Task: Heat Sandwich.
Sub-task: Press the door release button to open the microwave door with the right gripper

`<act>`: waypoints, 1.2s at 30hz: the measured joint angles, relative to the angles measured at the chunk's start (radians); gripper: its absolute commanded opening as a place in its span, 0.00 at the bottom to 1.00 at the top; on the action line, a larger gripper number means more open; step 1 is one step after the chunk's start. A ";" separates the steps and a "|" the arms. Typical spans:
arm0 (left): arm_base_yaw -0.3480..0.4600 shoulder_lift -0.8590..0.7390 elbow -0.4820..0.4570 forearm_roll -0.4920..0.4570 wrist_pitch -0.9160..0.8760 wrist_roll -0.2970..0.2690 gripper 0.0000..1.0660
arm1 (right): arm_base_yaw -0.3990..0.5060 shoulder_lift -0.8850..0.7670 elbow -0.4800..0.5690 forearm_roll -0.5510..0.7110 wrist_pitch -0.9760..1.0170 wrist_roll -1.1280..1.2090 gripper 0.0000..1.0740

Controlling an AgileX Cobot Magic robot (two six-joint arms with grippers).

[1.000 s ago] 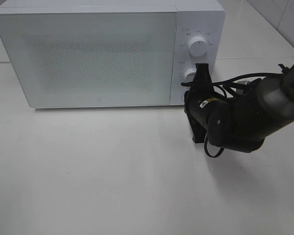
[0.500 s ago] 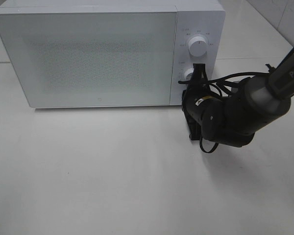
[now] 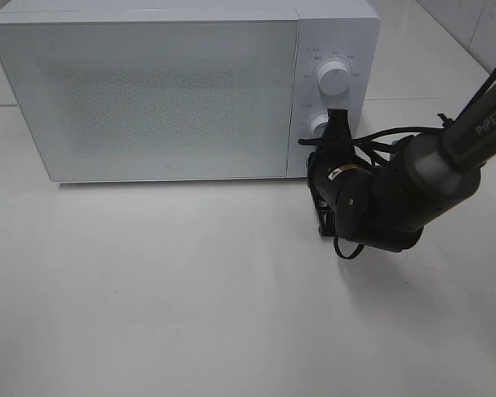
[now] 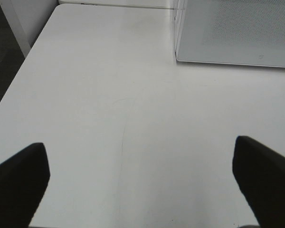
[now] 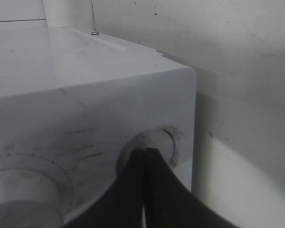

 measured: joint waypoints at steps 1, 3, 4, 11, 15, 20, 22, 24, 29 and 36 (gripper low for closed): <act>0.000 0.000 0.000 0.000 0.000 0.000 0.94 | 0.000 0.000 0.000 0.002 -0.003 -0.001 0.00; 0.000 0.000 0.000 0.000 0.000 0.000 0.94 | 0.002 0.001 -0.001 0.003 -0.006 -0.003 0.00; 0.000 0.000 0.000 0.000 0.000 0.000 0.94 | 0.005 0.001 -0.006 0.018 -0.008 -0.007 0.00; 0.000 0.000 0.000 0.000 0.000 0.000 0.94 | 0.002 0.021 -0.035 0.041 -0.016 -0.011 0.00; 0.000 0.000 0.000 0.000 0.000 0.000 0.94 | -0.006 0.026 -0.060 0.063 0.011 -0.044 0.00; 0.000 0.000 0.000 0.000 0.000 0.000 0.94 | -0.015 0.029 -0.076 0.073 0.035 -0.081 0.00; 0.000 0.000 0.000 0.001 0.000 0.000 0.94 | -0.016 0.029 -0.077 0.072 0.039 -0.085 0.00; 0.000 0.000 0.000 0.001 0.000 0.000 0.94 | -0.016 0.029 -0.079 0.075 0.044 -0.087 0.00; 0.000 0.000 0.000 0.001 0.000 0.000 0.94 | -0.016 0.029 -0.079 0.075 0.046 -0.087 0.00; 0.000 0.000 0.000 0.001 0.000 0.000 0.94 | -0.018 0.029 -0.084 0.073 0.067 -0.087 0.00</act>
